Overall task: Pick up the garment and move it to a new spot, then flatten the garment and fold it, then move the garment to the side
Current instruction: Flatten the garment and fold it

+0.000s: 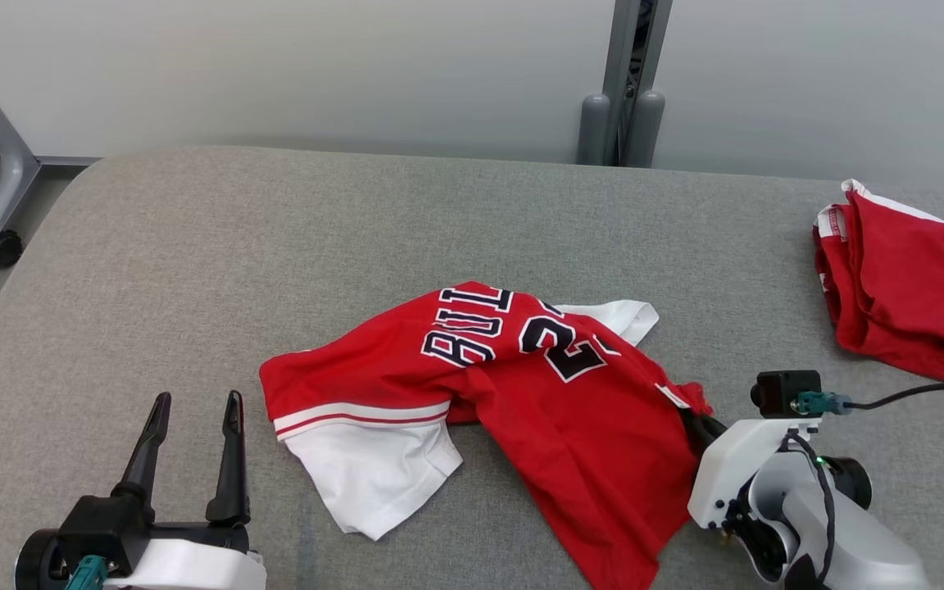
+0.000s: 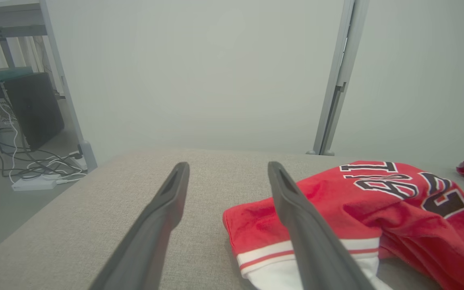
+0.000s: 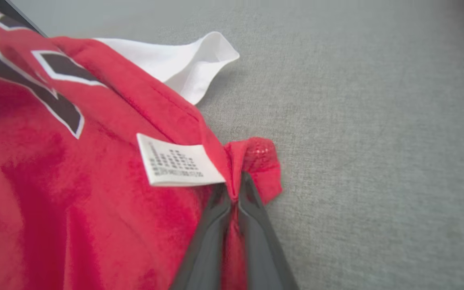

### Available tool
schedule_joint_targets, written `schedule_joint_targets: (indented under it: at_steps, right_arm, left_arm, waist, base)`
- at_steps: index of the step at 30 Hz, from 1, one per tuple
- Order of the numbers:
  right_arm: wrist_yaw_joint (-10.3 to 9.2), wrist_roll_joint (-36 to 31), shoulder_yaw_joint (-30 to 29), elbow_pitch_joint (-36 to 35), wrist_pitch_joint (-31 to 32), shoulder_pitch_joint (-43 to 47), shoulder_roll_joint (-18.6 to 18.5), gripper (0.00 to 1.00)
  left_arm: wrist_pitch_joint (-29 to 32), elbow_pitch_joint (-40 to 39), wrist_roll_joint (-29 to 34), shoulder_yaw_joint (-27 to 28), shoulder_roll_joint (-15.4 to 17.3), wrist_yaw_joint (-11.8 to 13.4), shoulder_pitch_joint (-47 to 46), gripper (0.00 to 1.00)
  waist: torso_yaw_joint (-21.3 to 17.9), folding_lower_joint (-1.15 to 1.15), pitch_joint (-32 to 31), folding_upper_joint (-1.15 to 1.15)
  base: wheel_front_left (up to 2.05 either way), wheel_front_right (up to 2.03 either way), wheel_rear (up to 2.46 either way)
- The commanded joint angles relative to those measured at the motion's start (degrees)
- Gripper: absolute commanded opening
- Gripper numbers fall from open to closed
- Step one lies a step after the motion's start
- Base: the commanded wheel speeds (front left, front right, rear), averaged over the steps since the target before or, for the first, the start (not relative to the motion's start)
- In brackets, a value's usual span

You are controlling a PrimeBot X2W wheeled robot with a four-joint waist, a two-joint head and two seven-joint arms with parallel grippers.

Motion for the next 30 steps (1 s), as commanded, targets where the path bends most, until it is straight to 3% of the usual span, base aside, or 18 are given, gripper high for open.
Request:
schedule_joint_targets:
  at_steps: [1, 12, 22, 23, 24, 25, 30]
  right_arm:
    - [0.0, 0.2, 0.08, -0.06, -0.54, -0.9, -0.75, 0.0]
    - [0.0, -0.74, 2.76, 1.24, -6.03, -12.22, -5.0, 0.0]
    - [0.0, -3.94, 4.07, 8.45, -8.22, -19.71, -5.41, 0.0]
    - [0.0, -4.22, 3.99, 8.91, -8.34, -19.94, -5.44, 0.15]
    - [0.0, -4.45, 3.89, 9.32, -8.4, -19.92, -5.4, 0.36]
    - [0.0, -4.73, 3.76, 9.7, -8.47, -19.81, -5.3, 1.0]
    - [0.0, -5.06, 2.92, 10.23, -8.78, -18.49, -5.54, 1.0]
  left_arm:
    - [-0.25, 0.05, -0.24, 0.22, 0.19, -0.21, -0.91, 1.0]
    - [-0.25, 0.14, -0.32, -0.43, 0.2, -0.01, -1.35, 1.0]
    - [-0.25, 0.43, -0.93, -1.69, 0.2, 0.2, -2.36, 1.0]
    - [-0.25, 0.46, -0.89, -1.82, 0.19, 0.24, -2.42, 1.0]
    - [-0.25, 0.5, -0.84, -1.86, 0.2, 0.26, -2.52, 1.0]
    - [-0.25, 0.51, -0.9, -1.91, 0.2, 0.28, -2.6, 1.0]
    - [-0.25, 0.78, -0.96, -1.6, 0.19, 0.41, -2.6, 1.0]
  waist:
    - [0.0, 0.0, 0.03, 0.0]
    - [0.98, 0.0, 0.64, 0.0]
    - [3.71, 0.0, 1.92, 0.0]
    - [3.9, 0.0, 2.08, 0.0]
    - [4.02, 0.0, 2.19, 0.0]
    - [4.08, 0.0, 2.27, 0.0]
    - [3.46, 0.0, 2.12, 0.0]
  base:
    - [0.0, 0.0, 0.0]
    - [0.0, 0.0, 0.0]
    - [0.0, 0.0, 0.0]
    - [0.0, 0.0, 0.0]
    - [0.0, 0.0, 0.0]
    - [0.0, 0.0, 0.0]
    - [0.0, 0.0, 0.0]
